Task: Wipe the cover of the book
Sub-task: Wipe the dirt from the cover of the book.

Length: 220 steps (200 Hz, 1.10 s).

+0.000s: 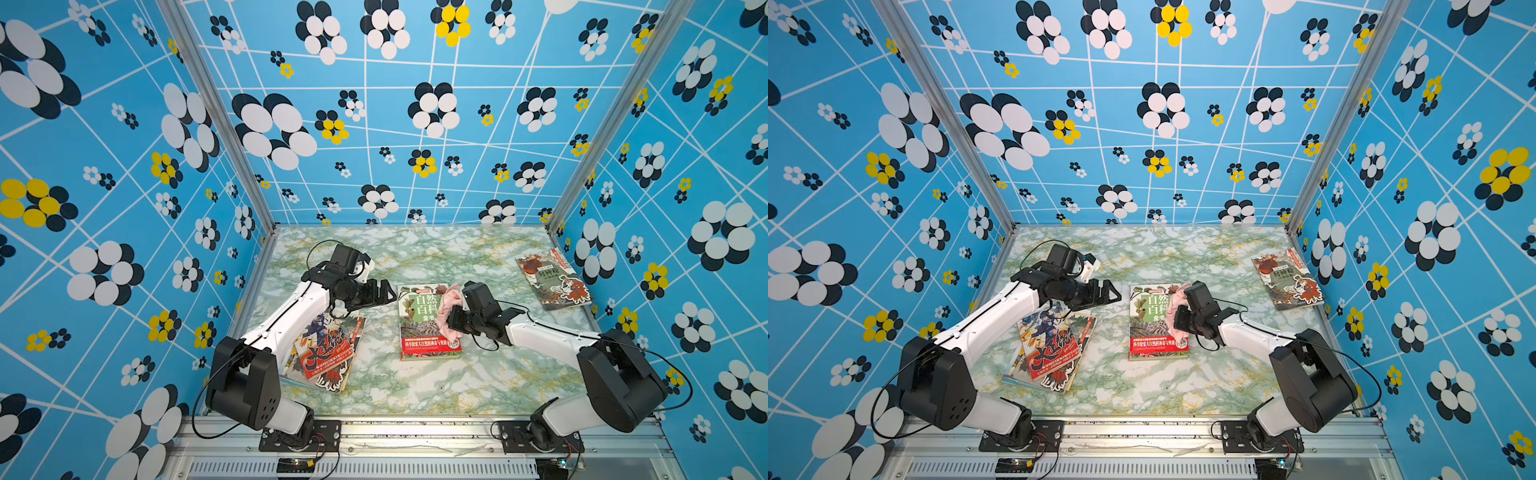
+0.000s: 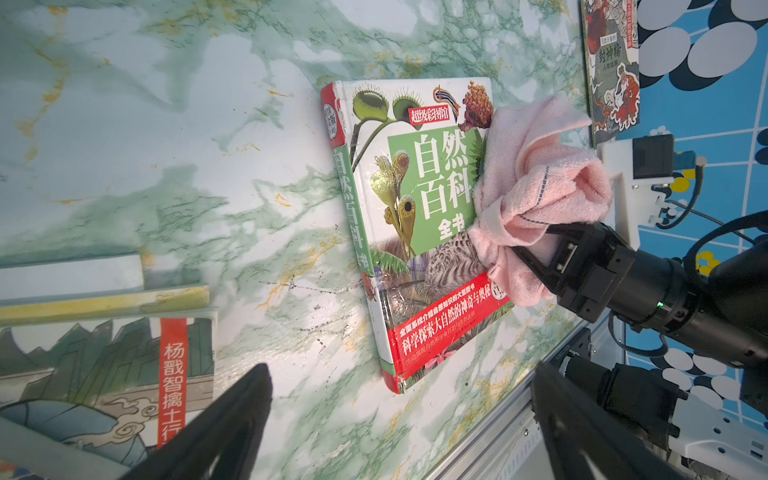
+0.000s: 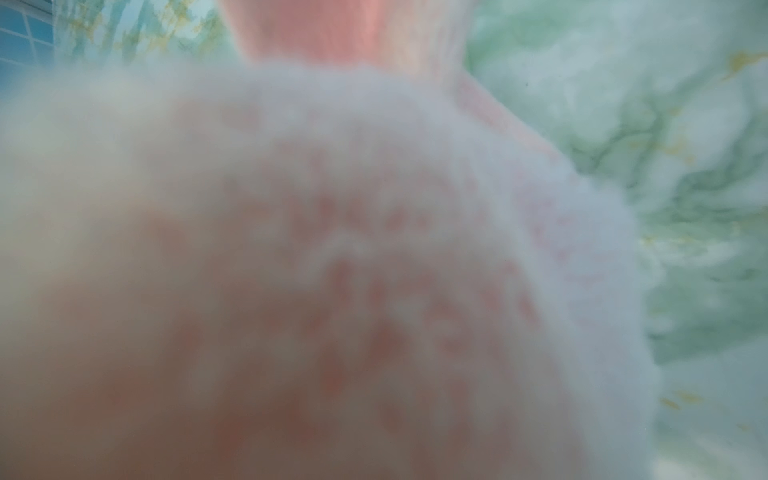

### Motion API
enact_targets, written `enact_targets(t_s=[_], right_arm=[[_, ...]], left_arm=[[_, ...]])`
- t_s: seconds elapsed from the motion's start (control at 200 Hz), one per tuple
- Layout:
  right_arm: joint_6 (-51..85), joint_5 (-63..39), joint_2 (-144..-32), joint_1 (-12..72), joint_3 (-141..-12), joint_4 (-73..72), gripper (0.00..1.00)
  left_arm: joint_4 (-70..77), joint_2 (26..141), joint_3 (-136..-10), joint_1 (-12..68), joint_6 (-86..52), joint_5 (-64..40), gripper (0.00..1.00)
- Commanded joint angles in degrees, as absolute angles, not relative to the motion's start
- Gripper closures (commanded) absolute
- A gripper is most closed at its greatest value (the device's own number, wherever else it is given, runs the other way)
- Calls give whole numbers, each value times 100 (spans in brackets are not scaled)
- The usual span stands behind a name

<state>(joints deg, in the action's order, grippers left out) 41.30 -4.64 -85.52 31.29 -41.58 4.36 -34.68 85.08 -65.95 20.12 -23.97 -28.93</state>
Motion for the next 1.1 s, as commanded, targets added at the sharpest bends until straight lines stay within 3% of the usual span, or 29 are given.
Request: enact_targets(t_s=[0.0,0.26,0.37,0.575,0.66,0.75,0.97,1.095], right_arm=[[4251,-45,-8824,3598,-3932,1748,100],[4215,-669,-10110,5196,-5367,1500,100],[4255,-450,-9857,5049,-5087,1487,100],[4187,156,-8525,4023,-3769,2241,100],[4018,722,-8085,3990,-3701,2953,100],[4053,501,-7928,4004,-3607,2922,100],[3891,-501,-9250,5307,-4753,2073,100],[3763,-799,-9747,5609,-5317,1974,100]], left_arm=[[-3437,8618,-6536,2039,-2392,-2979,1],[-3437,8675,-6525,2068,-2394,-2979,1],[-3434,8675,-6529,2091,-2398,-2976,1],[-3437,8679,-6537,2135,-2400,-2997,1],[-3436,8666,-6533,2149,-2400,-2995,1],[-3432,8662,-6547,2159,-2409,-2997,1],[-3475,8589,-6536,2214,-2363,-2877,1],[-3455,8569,-6517,2224,-2365,-2912,1]])
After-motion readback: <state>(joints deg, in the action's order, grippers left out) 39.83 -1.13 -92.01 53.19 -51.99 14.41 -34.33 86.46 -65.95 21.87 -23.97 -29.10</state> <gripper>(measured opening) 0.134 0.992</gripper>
